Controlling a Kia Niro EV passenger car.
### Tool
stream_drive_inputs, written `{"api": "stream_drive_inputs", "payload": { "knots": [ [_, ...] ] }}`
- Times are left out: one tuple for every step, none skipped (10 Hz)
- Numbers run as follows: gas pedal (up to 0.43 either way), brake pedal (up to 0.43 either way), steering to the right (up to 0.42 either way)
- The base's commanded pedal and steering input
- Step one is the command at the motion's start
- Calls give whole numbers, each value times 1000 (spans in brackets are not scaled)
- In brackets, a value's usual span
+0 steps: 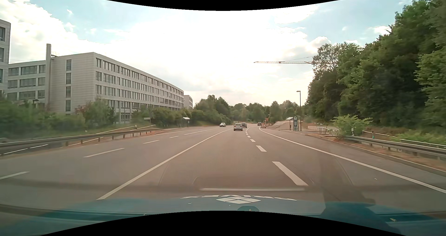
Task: Follow the waypoints while adhering to traffic rules and regulations
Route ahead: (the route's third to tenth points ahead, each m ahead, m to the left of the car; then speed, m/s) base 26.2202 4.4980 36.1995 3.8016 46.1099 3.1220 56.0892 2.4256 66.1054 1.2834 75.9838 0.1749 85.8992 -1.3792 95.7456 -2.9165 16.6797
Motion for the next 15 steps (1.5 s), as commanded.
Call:
{"api": "stream_drive_inputs", "payload": {
  "knots": [
    [177,0,5],
    [177,0,5],
    [169,0,5],
    [169,0,5],
    [169,0,5],
    [169,0,6],
    [169,0,6],
    [169,0,6],
    [169,0,7],
    [169,0,7],
    [169,0,7],
    [169,0,7],
    [169,0,8],
    [169,0,8],
    [169,0,8]
  ]
}}
